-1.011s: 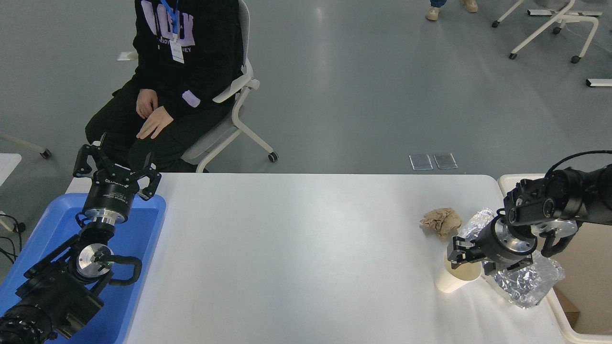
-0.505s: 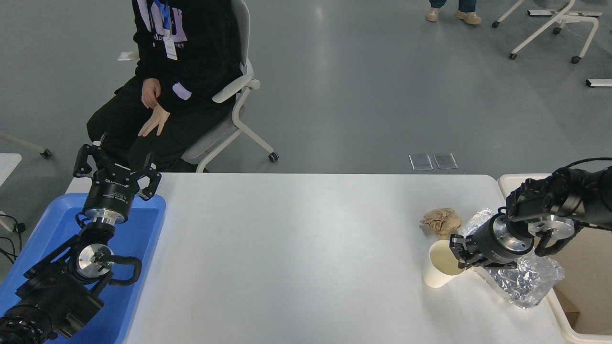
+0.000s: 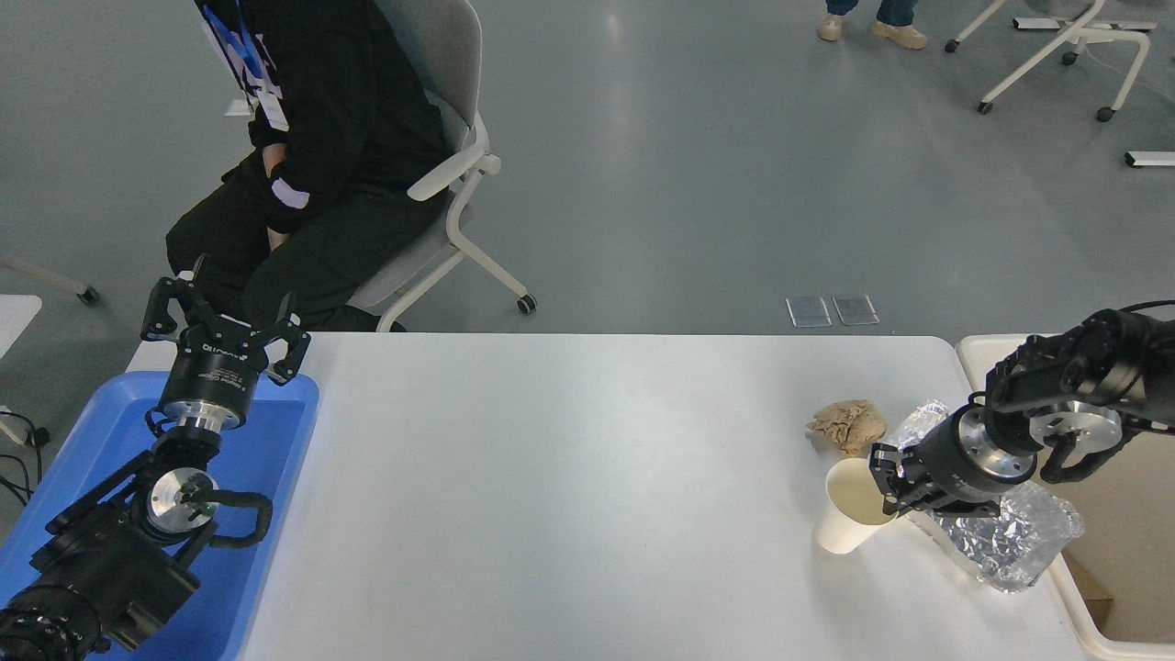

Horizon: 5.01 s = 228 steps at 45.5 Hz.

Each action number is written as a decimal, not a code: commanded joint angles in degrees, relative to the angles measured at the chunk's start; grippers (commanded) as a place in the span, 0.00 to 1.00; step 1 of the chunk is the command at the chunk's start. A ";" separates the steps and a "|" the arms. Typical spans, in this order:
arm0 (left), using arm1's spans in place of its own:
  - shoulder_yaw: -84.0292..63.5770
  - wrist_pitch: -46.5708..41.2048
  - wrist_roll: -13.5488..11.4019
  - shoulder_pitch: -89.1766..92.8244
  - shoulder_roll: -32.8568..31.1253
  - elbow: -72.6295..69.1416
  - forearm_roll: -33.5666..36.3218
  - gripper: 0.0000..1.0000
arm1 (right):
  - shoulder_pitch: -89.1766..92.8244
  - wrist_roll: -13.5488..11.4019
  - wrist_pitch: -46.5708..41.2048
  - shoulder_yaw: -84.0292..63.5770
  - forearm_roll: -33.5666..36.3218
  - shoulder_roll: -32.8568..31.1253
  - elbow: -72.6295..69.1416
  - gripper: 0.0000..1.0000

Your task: Pick up paper cup place in dustbin

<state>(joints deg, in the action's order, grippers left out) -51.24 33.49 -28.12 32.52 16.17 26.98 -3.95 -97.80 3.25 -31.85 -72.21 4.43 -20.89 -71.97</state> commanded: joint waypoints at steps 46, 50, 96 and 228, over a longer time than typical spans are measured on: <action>0.00 -0.01 0.00 0.00 0.00 0.00 0.00 0.99 | -46.78 0.35 -13.15 -6.36 0.14 -1.44 -7.48 0.00; 0.00 -0.01 0.00 0.00 0.00 0.00 0.00 0.99 | -46.95 0.35 -13.15 -6.45 0.14 -1.44 -7.48 0.00; 0.00 -0.01 0.00 0.00 0.00 0.00 0.00 0.99 | -11.47 -0.09 -12.72 -10.68 0.05 -31.49 15.10 0.00; 0.00 0.08 0.00 -0.09 0.00 0.00 0.00 0.99 | -17.94 -9.14 -8.46 -3.28 -0.83 -9.52 -1.33 1.00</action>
<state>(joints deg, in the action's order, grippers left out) -51.24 33.66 -28.12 32.51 16.17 26.95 -3.94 -99.24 -5.96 -15.35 -71.85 3.63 -34.91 -68.45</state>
